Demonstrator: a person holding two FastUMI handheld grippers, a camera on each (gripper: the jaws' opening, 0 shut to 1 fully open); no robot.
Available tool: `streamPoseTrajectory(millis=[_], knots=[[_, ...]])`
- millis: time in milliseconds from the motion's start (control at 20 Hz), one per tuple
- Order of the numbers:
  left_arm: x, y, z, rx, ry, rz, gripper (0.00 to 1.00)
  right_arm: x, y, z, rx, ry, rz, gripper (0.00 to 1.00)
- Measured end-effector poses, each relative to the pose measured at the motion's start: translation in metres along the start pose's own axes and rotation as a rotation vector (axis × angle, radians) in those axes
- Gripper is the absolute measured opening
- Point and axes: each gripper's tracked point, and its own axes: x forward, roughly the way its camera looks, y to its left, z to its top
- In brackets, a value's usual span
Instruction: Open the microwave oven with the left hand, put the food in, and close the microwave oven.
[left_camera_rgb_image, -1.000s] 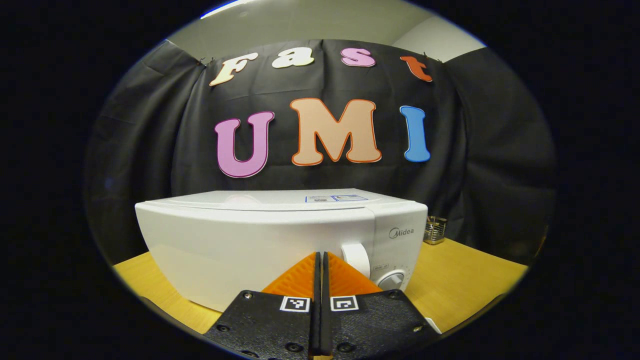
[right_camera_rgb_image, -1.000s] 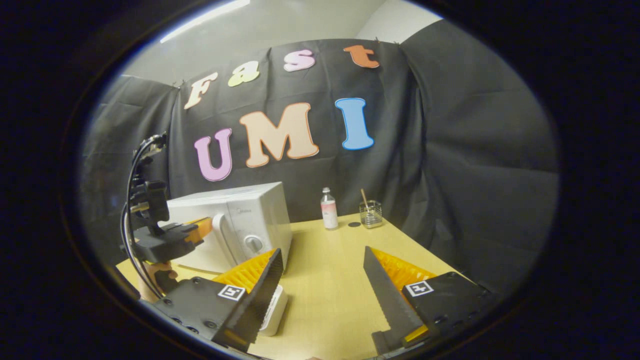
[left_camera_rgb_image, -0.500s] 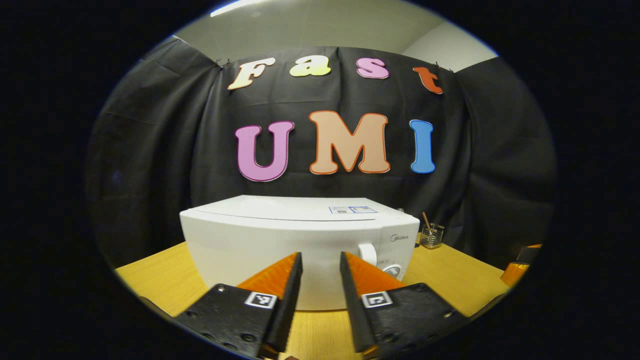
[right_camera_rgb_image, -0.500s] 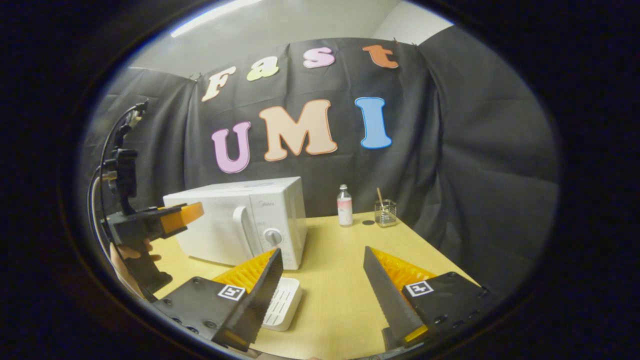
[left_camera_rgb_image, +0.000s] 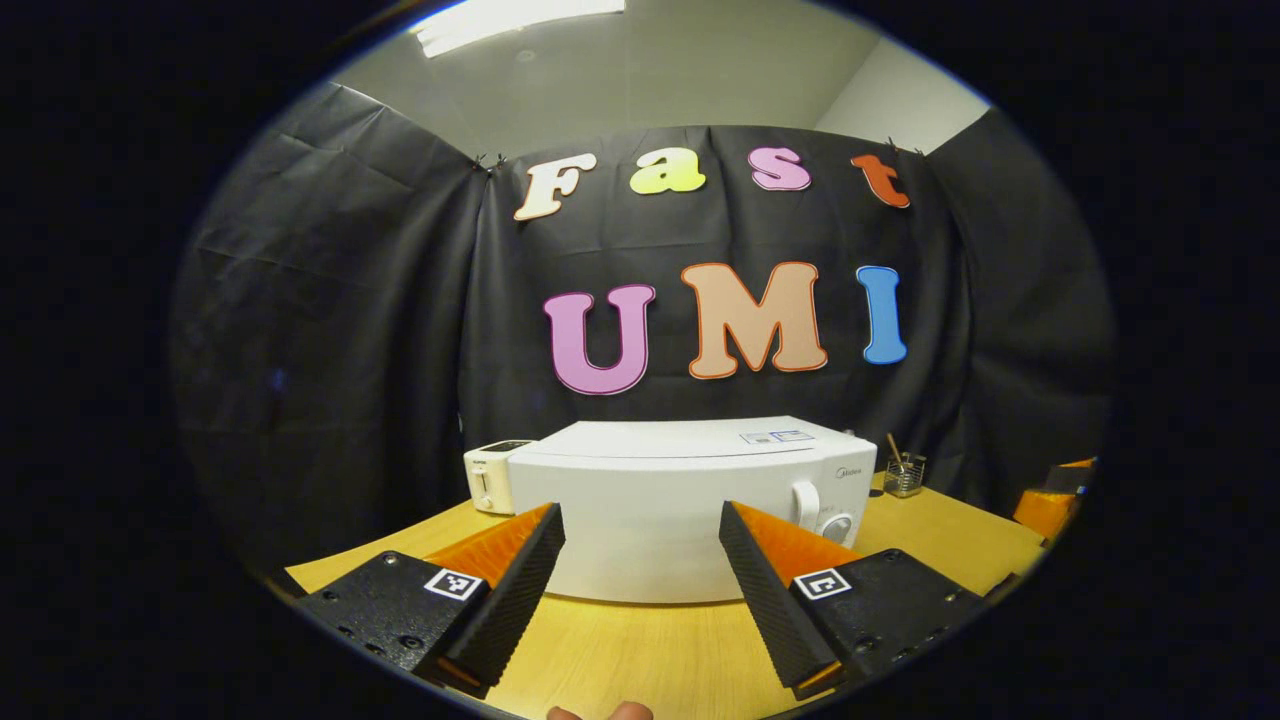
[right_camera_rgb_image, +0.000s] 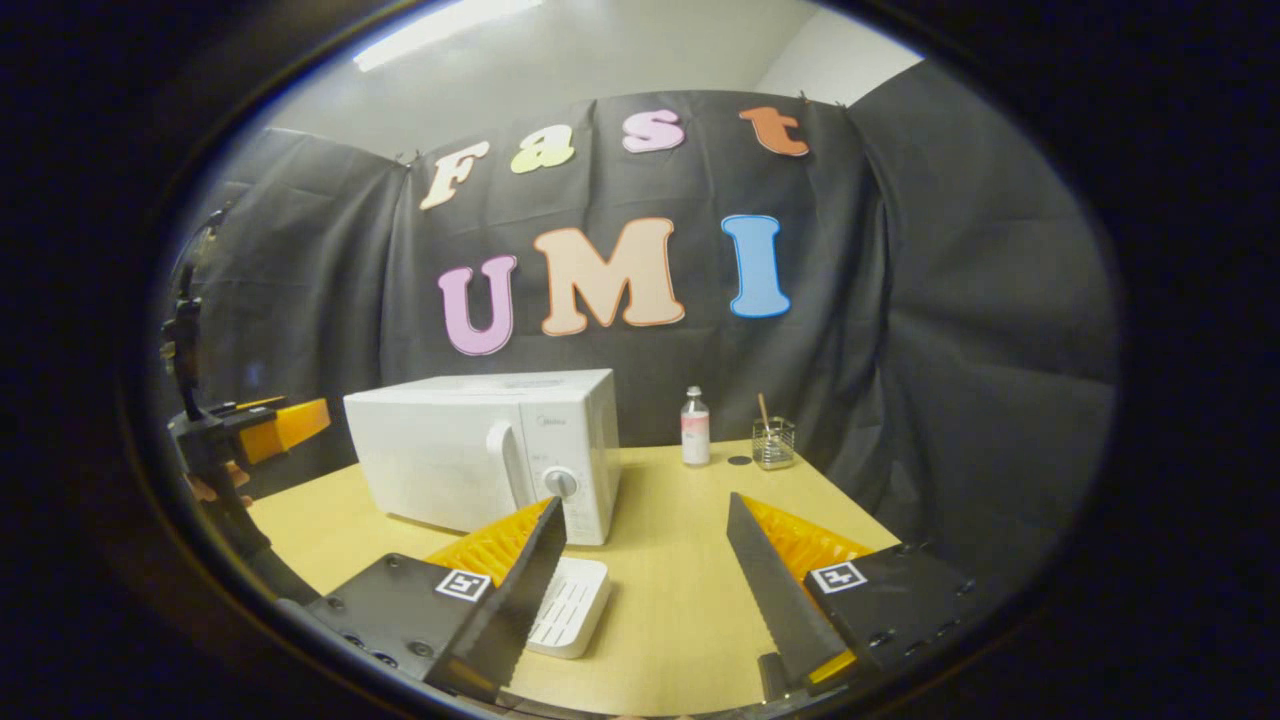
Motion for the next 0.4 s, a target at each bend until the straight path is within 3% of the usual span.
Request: streamPoseTrajectory(millis=[50,100,150,300,350,400], knots=[[-0.007,0.005,0.003,0.003,-0.005,0.003,0.97,-0.002,-0.001,-0.001,-0.001,-0.001,0.000,0.92],[-0.014,0.008,0.006,0.003,-0.008,0.008,0.97,-0.004,-0.001,0.000,0.000,0.000,0.003,0.99],[-0.019,0.012,0.008,0.005,-0.010,0.012,0.97,-0.004,0.000,0.000,0.003,0.002,0.006,0.92],[-0.039,0.022,0.012,0.011,-0.021,0.026,0.97,-0.008,0.003,0.002,0.007,-0.001,0.016,0.92],[-0.044,0.024,0.015,0.015,-0.026,0.031,0.97,-0.010,0.004,0.003,0.004,-0.004,0.022,0.99],[-0.048,0.027,0.018,0.017,-0.031,0.038,0.97,-0.011,0.005,0.003,0.003,-0.005,0.025,0.92]])
